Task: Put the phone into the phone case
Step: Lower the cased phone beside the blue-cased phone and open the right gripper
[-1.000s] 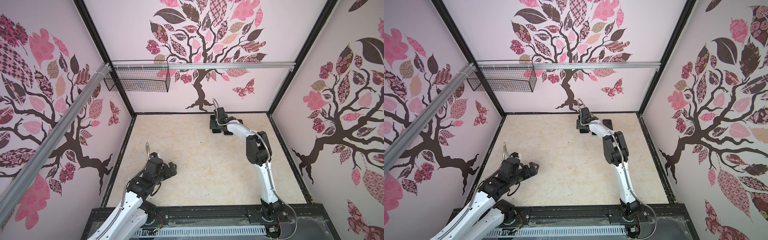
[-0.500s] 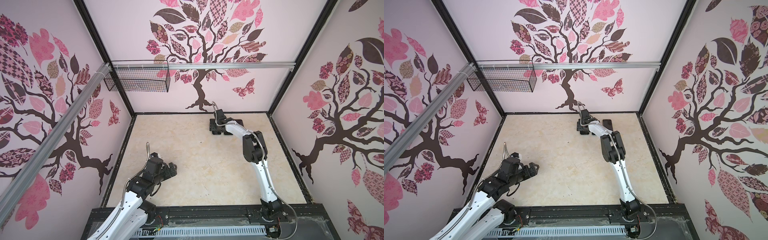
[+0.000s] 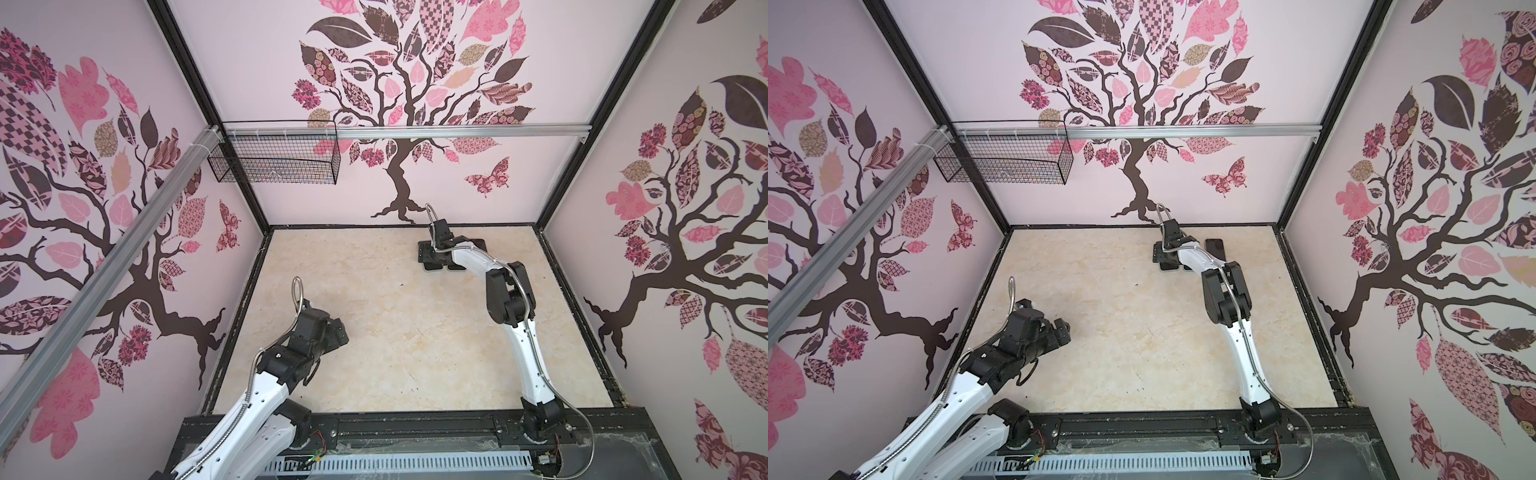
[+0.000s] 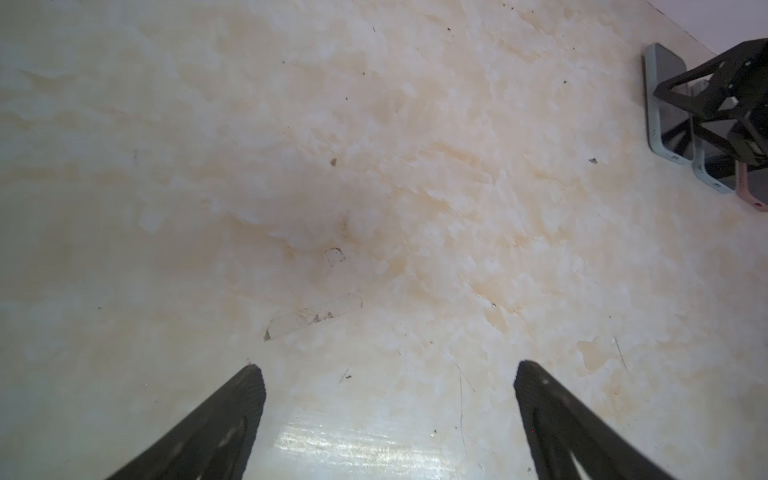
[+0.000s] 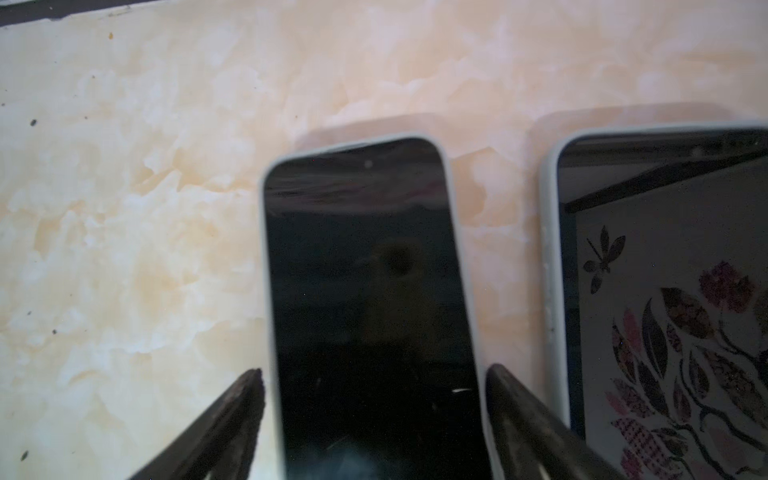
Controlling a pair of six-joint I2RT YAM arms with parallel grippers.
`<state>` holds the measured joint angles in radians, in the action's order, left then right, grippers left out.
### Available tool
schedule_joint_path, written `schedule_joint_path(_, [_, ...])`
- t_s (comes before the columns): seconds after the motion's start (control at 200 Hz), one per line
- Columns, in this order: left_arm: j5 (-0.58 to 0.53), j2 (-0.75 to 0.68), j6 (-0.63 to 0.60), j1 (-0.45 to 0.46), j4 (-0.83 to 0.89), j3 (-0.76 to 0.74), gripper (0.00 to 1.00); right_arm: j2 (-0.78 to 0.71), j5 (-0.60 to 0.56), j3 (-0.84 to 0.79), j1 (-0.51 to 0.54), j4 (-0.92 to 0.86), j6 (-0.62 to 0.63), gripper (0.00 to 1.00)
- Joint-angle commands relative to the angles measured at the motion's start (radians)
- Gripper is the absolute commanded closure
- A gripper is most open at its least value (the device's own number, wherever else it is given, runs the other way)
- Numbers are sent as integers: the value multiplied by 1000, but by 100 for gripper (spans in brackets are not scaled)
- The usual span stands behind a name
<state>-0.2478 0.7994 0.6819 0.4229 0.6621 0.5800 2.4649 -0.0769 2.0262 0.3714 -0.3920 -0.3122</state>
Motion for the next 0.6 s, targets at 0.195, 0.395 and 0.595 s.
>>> schedule_joint_path(0.195, [-271, 164, -117, -9, -130, 96, 3, -168, 73, -94, -20, 29, 22, 0])
schedule_joint_path(0.395, [-523, 260, -232, -23, -262, 96, 2, -481, 110, -443, -24, 243, 135, 0])
schedule_joint_path(0.595, [-504, 318, -312, -110, -416, 66, 3, -826, -33, -845, -33, 449, 228, 0])
